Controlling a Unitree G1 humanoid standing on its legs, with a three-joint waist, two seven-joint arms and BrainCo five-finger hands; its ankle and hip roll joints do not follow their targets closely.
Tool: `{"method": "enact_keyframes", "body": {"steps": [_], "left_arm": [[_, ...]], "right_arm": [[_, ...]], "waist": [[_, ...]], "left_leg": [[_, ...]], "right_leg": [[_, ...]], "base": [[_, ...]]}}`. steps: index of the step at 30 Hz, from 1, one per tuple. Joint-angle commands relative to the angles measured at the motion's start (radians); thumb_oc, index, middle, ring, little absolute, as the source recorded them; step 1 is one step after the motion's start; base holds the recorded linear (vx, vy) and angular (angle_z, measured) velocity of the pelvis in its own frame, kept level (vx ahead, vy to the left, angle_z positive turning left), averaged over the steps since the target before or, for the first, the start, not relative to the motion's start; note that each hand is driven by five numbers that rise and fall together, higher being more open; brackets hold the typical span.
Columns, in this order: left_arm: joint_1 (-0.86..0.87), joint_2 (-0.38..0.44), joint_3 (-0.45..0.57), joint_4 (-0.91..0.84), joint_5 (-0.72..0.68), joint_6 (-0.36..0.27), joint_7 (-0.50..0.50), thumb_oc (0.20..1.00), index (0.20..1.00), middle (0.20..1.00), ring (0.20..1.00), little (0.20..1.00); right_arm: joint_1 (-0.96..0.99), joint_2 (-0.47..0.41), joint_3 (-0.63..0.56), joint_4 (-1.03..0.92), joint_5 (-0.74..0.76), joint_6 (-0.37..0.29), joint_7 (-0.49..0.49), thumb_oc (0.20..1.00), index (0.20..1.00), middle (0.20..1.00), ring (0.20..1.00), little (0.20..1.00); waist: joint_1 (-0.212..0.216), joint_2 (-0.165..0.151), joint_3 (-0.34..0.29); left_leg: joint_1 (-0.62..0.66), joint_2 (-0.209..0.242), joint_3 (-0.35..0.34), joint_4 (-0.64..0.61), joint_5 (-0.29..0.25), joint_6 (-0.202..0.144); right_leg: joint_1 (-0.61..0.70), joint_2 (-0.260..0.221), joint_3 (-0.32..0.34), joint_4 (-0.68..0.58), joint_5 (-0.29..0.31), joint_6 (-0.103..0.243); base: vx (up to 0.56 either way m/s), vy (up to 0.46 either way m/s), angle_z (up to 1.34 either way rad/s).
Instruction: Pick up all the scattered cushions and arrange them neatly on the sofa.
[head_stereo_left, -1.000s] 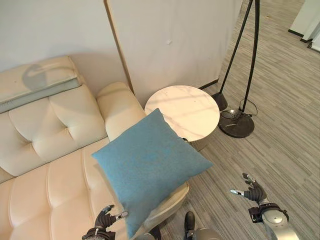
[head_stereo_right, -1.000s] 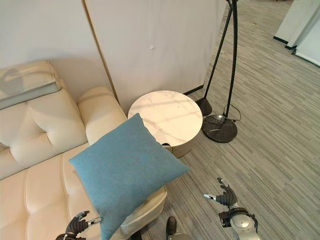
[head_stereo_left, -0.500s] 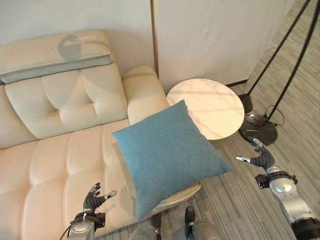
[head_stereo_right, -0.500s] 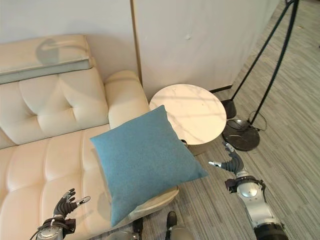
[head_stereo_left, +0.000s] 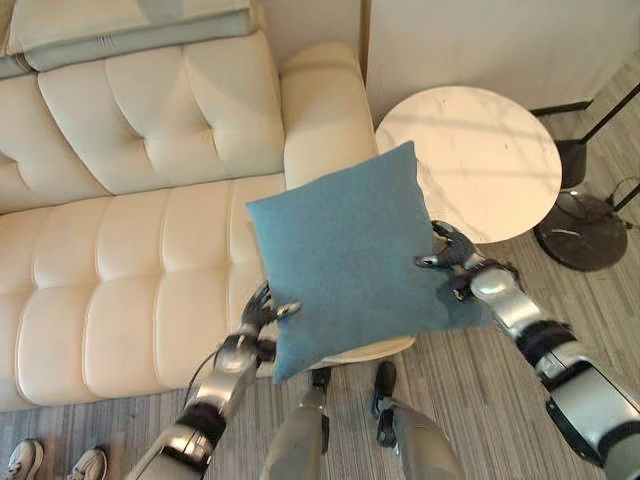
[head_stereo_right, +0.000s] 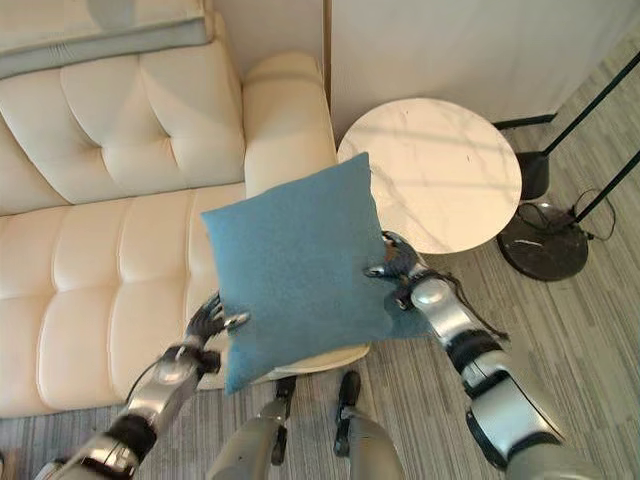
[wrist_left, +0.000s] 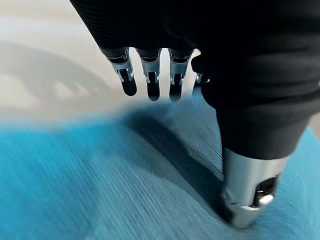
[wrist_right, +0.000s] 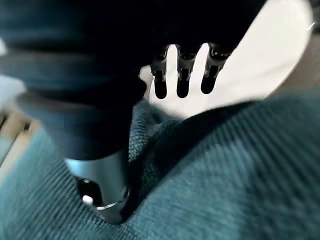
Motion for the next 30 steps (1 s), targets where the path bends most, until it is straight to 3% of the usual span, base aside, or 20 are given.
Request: {"method": "enact_keyframes", "body": {"steps": [1, 2, 3, 4, 11, 19, 23, 27, 30], "left_arm": [[-0.11, -0.028, -0.013, -0.024, -0.003, -0.068, 0.023, 1.0, 1.0, 1.0, 1.0, 1.0], [-0.118, -0.029, -0.014, -0.032, -0.004, -0.07, 0.028, 0.959, 0.959, 0.959, 0.959, 0.959], [-0.118, -0.029, -0.015, -0.032, -0.004, -0.07, 0.028, 0.708, 0.708, 0.708, 0.708, 0.708], [-0.116, -0.029, -0.013, -0.045, -0.006, -0.071, 0.03, 0.2, 0.2, 0.2, 0.2, 0.2], [0.011, -0.047, 0.04, -0.222, -0.017, -0.081, 0.019, 0.2, 0.2, 0.2, 0.2, 0.2], [0.208, -0.044, 0.103, -0.441, -0.021, -0.072, -0.05, 0.2, 0.2, 0.2, 0.2, 0.2], [0.348, -0.005, 0.168, -0.616, 0.021, -0.065, -0.101, 0.2, 0.2, 0.2, 0.2, 0.2], [0.466, 0.023, 0.254, -0.773, 0.048, -0.075, -0.106, 0.2, 0.2, 0.2, 0.2, 0.2], [0.495, 0.042, 0.306, -0.837, 0.062, -0.09, -0.092, 0.2, 0.2, 0.2, 0.2, 0.2]], "right_arm": [[-0.002, 0.088, 0.044, -0.088, 0.002, -0.034, -0.003, 0.545, 0.545, 0.545, 0.545, 0.545], [0.016, 0.106, 0.04, -0.101, 0.009, -0.036, -0.009, 0.313, 0.313, 0.313, 0.313, 0.313], [0.017, 0.106, 0.04, -0.102, 0.009, -0.036, -0.009, 0.2, 0.2, 0.2, 0.2, 0.2], [0.043, 0.123, 0.034, -0.12, 0.023, -0.041, -0.011, 0.2, 0.2, 0.2, 0.2, 0.2], [0.309, 0.166, -0.097, -0.388, 0.077, -0.105, -0.01, 0.2, 0.2, 0.2, 0.2, 0.2], [0.536, 0.089, -0.229, -0.636, 0.067, -0.127, 0.058, 0.2, 0.2, 0.2, 0.2, 0.2], [0.698, 0.058, -0.36, -0.833, 0.048, -0.16, 0.097, 0.2, 0.2, 0.2, 0.2, 0.2], [0.793, 0.076, -0.447, -0.985, 0.003, -0.201, 0.095, 0.2, 0.2, 0.2, 0.2, 0.2], [0.791, 0.085, -0.461, -1.041, -0.035, -0.222, 0.086, 0.2, 0.2, 0.2, 0.2, 0.2]], "waist": [[0.005, -0.065, 0.027], [0.002, -0.065, 0.028], [0.002, -0.065, 0.028], [-0.003, -0.066, 0.027], [-0.037, -0.066, -0.006], [-0.06, -0.073, -0.079], [-0.077, -0.079, -0.137], [-0.087, -0.084, -0.149], [-0.089, -0.088, -0.117]], "left_leg": [[0.081, -0.053, 0.022, -0.032, -0.062, -0.018], [0.082, -0.053, 0.024, -0.035, -0.061, -0.018], [0.082, -0.053, 0.024, -0.036, -0.061, -0.018], [0.085, -0.053, 0.027, -0.039, -0.061, -0.018], [0.139, -0.053, 0.058, -0.052, -0.087, -0.009], [0.224, -0.058, 0.087, -0.054, -0.133, 0.01], [0.28, -0.064, 0.107, -0.05, -0.165, 0.027], [0.309, -0.07, 0.138, -0.042, -0.183, 0.048], [0.301, -0.069, 0.165, -0.027, -0.178, 0.062]], "right_leg": [[0.069, -0.039, 0.107, -0.125, 0.038, 0.097], [0.07, -0.039, 0.109, -0.126, 0.039, 0.097], [0.07, -0.039, 0.109, -0.126, 0.039, 0.097], [0.072, -0.038, 0.112, -0.128, 0.039, 0.098], [0.119, -0.04, 0.137, -0.15, 0.043, 0.105], [0.202, -0.052, 0.151, -0.188, 0.051, 0.119], [0.251, -0.06, 0.174, -0.204, 0.057, 0.132], [0.243, -0.058, 0.218, -0.184, 0.074, 0.158], [0.185, -0.051, 0.247, -0.102, 0.106, 0.194]], "base": [[-0.02, 0.013, 0.07], [-0.01, 0.012, 0.04], [0.0, 0.0, 0.0], [0.0, 0.0, 0.0], [0.01, 0.061, -0.05], [0.06, 0.078, -0.07], [0.06, 0.127, -0.15], [-0.04, 0.151, -0.42], [-0.21, 0.093, -0.52]]}}
